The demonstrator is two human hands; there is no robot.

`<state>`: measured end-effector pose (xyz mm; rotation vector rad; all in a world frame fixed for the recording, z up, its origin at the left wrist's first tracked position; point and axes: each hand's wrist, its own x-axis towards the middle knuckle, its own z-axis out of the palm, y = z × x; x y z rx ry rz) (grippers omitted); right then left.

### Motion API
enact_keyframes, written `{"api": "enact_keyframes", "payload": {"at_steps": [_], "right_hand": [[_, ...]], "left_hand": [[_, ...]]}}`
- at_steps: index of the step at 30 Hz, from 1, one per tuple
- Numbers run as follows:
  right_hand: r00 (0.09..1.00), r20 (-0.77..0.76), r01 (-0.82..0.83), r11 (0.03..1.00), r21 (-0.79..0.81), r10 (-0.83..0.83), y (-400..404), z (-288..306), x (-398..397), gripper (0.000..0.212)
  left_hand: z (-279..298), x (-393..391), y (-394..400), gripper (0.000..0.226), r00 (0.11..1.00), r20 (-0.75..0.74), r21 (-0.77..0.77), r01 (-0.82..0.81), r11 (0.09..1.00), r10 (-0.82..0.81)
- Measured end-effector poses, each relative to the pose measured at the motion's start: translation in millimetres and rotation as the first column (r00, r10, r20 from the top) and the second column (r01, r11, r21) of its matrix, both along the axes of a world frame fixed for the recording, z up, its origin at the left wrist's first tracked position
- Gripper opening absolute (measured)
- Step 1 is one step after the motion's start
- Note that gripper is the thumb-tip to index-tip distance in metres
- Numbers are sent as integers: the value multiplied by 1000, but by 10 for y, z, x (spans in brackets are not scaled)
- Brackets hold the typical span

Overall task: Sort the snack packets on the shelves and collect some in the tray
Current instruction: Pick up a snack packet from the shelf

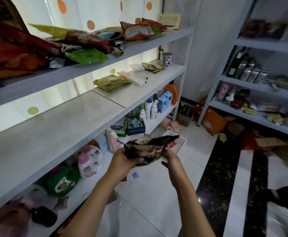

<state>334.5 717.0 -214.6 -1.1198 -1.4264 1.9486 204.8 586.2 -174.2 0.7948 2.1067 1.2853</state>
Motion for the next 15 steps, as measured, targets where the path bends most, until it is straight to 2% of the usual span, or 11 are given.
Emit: {"api": "enact_keyframes", "payload": {"at_steps": [2,4,7,11,15], "right_hand": [[999,40,2,999,33,-3,2,24,-107,26],[1000,14,7,999,31,-7,-15,69,-179,21],[999,-15,31,999,21,-31,-45,60,-294,20],[997,15,80,997,-4,-80,-84,-63,-504,34],[960,112,262,965,-31,-257,-58,-174,-700,28]], "left_hand": [[-13,-200,73,44,999,1,35,45,998,-45],[-48,-385,163,48,999,8,80,49,996,-49],[-142,-629,345,66,997,72,128,7,992,-16],[-344,-859,564,54,983,183,86,1,996,-17],[-529,-1029,763,44,956,259,57,131,990,-141]]}}
